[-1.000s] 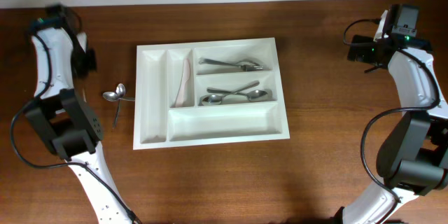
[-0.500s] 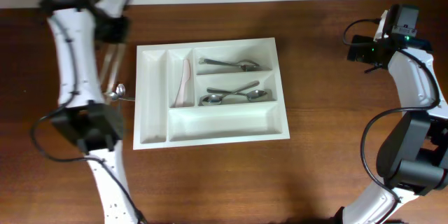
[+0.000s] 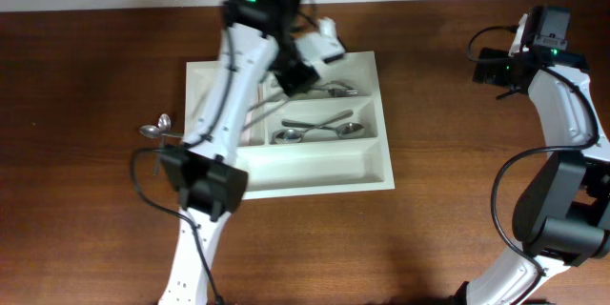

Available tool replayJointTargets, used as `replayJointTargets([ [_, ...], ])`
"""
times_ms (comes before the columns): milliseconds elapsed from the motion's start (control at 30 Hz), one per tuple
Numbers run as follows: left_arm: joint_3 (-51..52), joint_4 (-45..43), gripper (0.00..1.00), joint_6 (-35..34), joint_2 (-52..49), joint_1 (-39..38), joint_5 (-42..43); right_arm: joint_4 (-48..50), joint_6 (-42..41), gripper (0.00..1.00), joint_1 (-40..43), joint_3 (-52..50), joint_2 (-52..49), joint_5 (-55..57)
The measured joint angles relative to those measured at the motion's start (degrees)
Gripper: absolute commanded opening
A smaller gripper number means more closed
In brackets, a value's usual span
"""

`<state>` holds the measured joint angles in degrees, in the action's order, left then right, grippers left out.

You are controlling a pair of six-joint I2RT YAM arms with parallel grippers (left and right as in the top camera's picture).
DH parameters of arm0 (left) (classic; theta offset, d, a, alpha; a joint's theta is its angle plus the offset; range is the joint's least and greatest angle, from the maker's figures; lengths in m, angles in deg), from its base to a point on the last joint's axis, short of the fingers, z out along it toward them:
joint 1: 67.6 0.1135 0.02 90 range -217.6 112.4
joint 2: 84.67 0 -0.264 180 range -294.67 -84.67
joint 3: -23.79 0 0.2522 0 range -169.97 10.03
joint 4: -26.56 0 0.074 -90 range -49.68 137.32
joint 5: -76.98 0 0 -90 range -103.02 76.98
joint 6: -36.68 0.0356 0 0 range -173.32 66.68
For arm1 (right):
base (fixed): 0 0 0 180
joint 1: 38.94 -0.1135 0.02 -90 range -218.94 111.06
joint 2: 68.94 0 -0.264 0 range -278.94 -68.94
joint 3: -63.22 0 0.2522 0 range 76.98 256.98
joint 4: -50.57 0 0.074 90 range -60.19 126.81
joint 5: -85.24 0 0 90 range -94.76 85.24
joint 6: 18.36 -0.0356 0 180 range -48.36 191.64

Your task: Pack container

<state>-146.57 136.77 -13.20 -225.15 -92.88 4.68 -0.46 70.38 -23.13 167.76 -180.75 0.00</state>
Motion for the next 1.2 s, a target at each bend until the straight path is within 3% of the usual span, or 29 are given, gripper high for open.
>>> replayJointTargets([
  [267, 4.07, 0.0, 0.01, 3.63, 0.02, -6.93, 0.17, 0.0, -0.04, 0.99, 0.0, 0.0, 0.0, -0.02],
  [633, 22.95, 0.02, 0.02, 8.02, 0.0, -7.78, 0.15, -0.02, -0.02, 0.99, 0.0, 0.0, 0.0, 0.0],
  [1033, 24.57, -5.92, 0.02, 14.03, 0.0, -12.37, 2.49, 0.0, -0.04, 0.99, 0.0, 0.0, 0.0, -0.02],
  [1100, 24.57, -6.73, 0.08, 14.84, 0.0, -13.6, 2.51, 0.0, 0.0, 0.99, 0.0, 0.0, 0.0, -0.02],
  [1200, 24.57, -7.23, 0.33, 15.93, 0.0, -15.04, 2.54, 0.0, -0.04, 0.99, 0.0, 0.0, 0.0, 0.0],
])
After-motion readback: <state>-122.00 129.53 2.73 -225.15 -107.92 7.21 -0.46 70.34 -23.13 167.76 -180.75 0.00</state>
